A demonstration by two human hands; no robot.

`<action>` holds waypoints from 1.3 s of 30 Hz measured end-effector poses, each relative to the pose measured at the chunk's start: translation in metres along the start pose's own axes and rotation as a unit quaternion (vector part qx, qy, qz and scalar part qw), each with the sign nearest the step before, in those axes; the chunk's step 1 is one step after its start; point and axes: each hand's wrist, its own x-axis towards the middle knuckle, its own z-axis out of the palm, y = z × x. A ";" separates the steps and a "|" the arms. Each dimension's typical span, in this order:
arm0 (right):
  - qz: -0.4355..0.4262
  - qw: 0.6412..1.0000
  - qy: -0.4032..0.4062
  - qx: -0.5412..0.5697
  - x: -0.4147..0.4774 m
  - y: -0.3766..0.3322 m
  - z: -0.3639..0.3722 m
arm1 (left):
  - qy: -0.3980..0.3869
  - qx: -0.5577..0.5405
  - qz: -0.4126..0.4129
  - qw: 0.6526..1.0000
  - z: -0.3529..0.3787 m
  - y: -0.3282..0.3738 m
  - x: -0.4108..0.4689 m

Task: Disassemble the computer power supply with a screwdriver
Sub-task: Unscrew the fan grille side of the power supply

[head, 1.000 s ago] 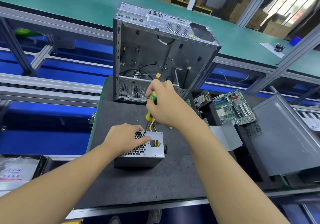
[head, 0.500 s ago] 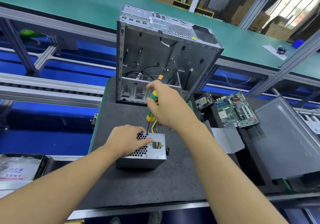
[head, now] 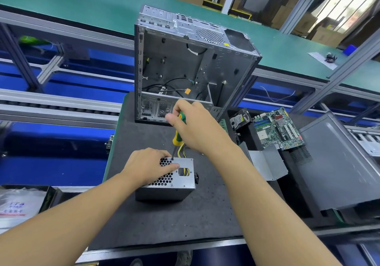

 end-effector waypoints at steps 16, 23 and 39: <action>0.025 0.998 -0.002 -0.052 0.003 0.000 -0.002 | 0.012 0.002 0.006 1.000 0.001 0.000 0.000; -0.012 0.996 -0.082 -0.012 0.003 0.000 -0.003 | 0.022 -0.003 0.007 1.000 0.001 0.001 -0.002; -0.015 0.996 -0.007 -0.087 0.003 -0.004 -0.005 | 0.014 -0.008 0.005 1.000 0.000 0.002 -0.003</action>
